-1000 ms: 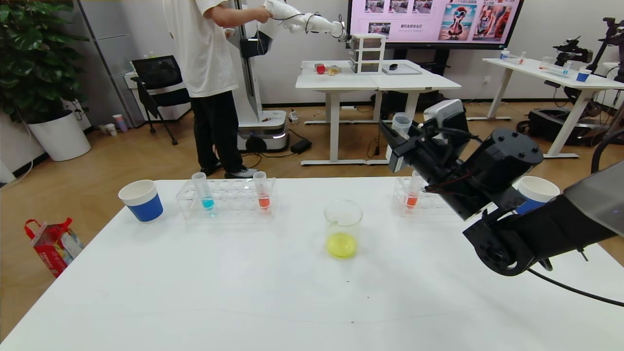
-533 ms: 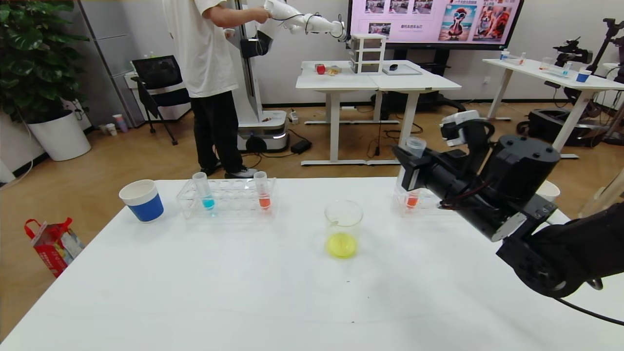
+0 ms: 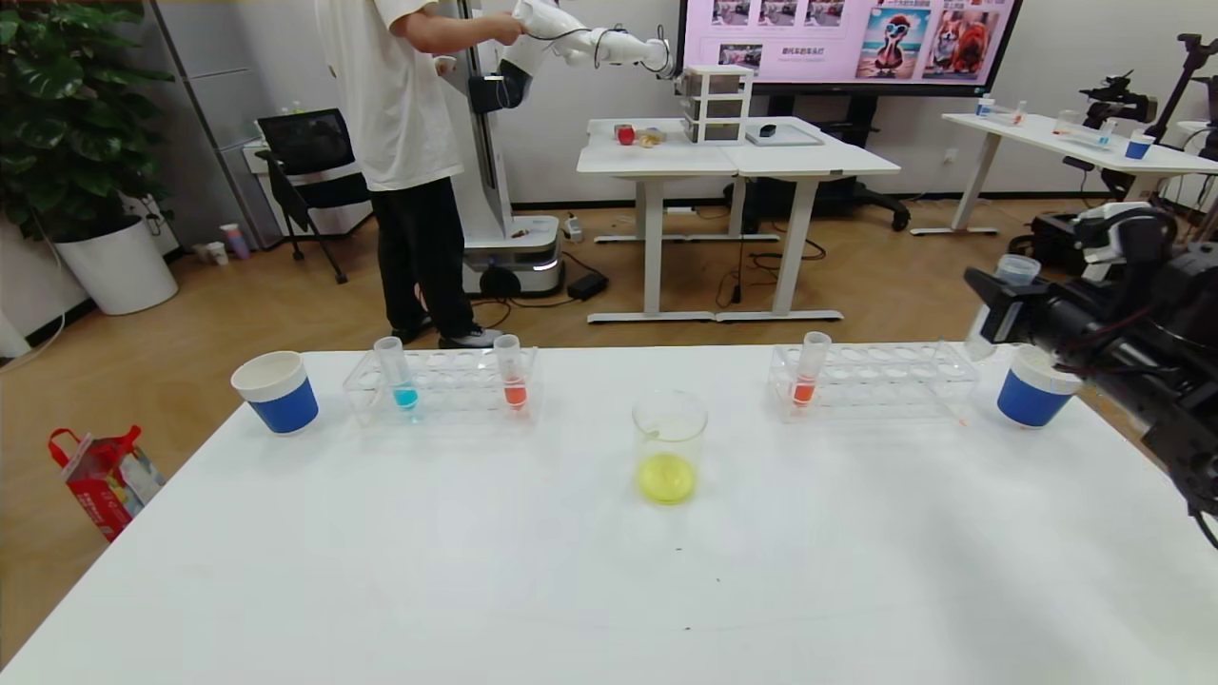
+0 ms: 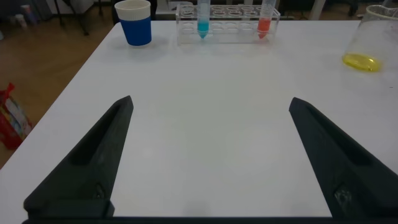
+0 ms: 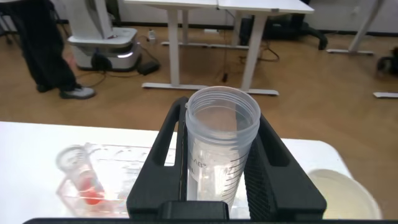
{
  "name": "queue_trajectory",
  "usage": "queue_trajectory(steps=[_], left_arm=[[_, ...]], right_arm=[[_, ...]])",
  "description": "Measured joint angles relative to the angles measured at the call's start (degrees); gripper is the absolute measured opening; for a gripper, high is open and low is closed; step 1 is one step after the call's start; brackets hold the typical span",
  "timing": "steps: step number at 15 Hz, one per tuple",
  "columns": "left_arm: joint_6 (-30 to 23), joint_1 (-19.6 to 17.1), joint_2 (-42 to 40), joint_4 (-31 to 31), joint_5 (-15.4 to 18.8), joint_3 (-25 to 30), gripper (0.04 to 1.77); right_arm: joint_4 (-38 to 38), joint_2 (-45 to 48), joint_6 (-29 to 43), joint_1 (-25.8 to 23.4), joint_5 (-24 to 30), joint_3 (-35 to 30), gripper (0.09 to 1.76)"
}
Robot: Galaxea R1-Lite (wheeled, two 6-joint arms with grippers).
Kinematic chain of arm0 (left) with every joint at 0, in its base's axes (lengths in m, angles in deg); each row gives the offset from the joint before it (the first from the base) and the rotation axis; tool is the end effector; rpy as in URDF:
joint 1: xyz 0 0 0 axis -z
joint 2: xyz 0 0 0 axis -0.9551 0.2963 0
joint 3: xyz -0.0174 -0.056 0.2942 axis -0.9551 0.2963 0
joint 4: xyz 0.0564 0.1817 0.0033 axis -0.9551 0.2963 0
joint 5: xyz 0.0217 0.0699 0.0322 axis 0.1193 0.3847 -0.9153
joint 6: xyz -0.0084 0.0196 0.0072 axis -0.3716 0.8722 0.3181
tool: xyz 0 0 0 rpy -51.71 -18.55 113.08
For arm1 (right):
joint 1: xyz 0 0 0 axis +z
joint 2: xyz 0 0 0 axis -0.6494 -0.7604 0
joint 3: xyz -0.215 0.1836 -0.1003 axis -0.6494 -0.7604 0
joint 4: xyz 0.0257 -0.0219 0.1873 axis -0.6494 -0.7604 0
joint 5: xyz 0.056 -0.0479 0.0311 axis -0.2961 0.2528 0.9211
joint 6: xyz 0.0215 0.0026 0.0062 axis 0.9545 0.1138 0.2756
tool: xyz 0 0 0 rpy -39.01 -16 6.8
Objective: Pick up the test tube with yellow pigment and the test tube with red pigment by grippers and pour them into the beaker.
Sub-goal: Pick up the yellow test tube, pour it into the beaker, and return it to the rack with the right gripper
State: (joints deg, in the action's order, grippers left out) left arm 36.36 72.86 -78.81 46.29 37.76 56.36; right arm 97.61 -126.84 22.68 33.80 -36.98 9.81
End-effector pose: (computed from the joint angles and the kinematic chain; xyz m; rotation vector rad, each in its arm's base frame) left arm -0.0229 0.0001 0.0752 -0.0043 0.0015 -0.0004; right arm 0.3409 -0.0369 0.1774 -0.0026 -0.0605 0.0222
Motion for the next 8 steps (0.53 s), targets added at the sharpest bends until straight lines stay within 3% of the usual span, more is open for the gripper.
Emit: queue_trajectory(steps=[4, 8], left_arm=[[0.0, 0.0, 0.0, 0.0, 0.0, 0.0, 1.75], [0.0, 0.0, 0.0, 0.0, 0.0, 0.0, 1.75]], right_arm=[[-1.7, -5.0, -2.3, -10.8, 1.9, 7.7, 0.51], [-2.1, -11.7, -3.5, -14.3, 1.6, 14.4, 0.51]])
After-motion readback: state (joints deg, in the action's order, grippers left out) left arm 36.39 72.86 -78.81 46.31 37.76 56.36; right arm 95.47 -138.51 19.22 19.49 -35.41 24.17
